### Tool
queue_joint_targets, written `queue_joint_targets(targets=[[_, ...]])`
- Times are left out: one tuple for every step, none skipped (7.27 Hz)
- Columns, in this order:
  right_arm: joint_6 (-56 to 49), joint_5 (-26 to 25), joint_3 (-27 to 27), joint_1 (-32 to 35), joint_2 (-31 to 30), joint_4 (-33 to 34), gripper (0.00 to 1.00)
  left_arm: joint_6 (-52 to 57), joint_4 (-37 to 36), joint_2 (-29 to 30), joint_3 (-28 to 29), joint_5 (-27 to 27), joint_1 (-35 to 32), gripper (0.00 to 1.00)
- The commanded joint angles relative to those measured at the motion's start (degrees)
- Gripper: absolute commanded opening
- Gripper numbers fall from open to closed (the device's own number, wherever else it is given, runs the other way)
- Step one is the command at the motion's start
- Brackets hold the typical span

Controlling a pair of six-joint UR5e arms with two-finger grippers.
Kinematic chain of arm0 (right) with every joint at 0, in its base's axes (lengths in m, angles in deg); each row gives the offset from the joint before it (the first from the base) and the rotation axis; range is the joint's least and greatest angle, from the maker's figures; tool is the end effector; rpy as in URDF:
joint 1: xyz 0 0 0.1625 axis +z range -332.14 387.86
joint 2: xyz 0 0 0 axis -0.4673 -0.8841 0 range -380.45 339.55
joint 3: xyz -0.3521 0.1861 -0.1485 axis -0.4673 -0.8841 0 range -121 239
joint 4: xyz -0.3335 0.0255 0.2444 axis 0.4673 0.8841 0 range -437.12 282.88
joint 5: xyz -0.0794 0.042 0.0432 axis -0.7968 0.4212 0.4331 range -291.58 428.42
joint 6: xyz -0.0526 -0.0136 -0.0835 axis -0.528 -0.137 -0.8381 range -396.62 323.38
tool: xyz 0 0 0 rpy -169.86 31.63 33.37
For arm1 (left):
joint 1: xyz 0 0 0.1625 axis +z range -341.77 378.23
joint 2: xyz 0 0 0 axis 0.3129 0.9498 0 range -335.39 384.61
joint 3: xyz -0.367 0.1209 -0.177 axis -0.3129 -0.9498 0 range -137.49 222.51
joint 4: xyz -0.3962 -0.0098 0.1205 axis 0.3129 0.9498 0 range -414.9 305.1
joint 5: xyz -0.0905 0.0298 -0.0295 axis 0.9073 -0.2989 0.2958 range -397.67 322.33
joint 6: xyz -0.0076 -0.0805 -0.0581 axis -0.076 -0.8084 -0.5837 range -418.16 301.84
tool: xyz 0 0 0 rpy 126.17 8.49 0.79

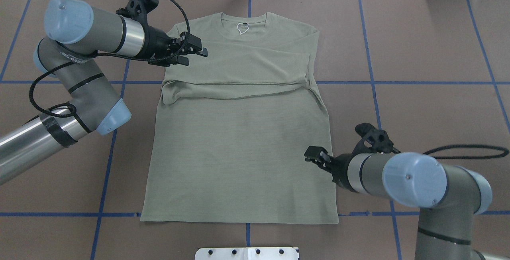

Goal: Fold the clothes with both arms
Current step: 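Move the left gripper to a hem corner while the right gripper reaches the other corner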

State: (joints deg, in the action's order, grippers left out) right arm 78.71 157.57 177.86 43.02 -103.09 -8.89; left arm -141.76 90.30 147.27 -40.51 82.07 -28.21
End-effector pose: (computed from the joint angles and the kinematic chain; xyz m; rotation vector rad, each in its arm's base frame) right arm -0.4552 -0.2630 0.3205 -0.0778 -1.0295 0.6517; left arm 0.4105 -0.5536 0.2656 0.2276 1.4178 -0.2089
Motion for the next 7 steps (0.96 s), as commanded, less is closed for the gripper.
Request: queue_joint_targets(targets=[[9.1,-6.4,0.6,-8.1,-0.9,5.4,0.98,0.0,0.0,-0.4,-0.7,0.1,-0.1,0.74],[11.5,-6.4,0.6,-9.3,-1.8,5.6,0.96,0.0,0.0,-0.5,-0.8,0.0,-0.1,0.74],[12.4,-6.3,0.6,-9.9,-2.3,5.7,0.92,-0.1,-0.1,-0.5,-0.8,0.0,-0.1,0.74],[12.4,-6.1,0.6,-10.1,-2.4,5.9,0.89,-0.1,0.0,-0.5,-0.8,0.0,-0.1,0.74],[12.4,-6.0,0.6,-10.2,-2.8,5.9,0.85,-0.1,-0.1,-0.5,-0.7,-0.2,-0.1,0.74],[12.4,-5.8,0.7,-10.2,-3.2,5.9,0.82,-0.1,-0.1,-0.6,-0.7,-0.3,-0.1,0.74],[12.4,-5.8,0.7,-10.4,-4.1,5.9,0.8,-0.1,-0.1,-0.6,-0.7,-0.3,-0.1,0.74]])
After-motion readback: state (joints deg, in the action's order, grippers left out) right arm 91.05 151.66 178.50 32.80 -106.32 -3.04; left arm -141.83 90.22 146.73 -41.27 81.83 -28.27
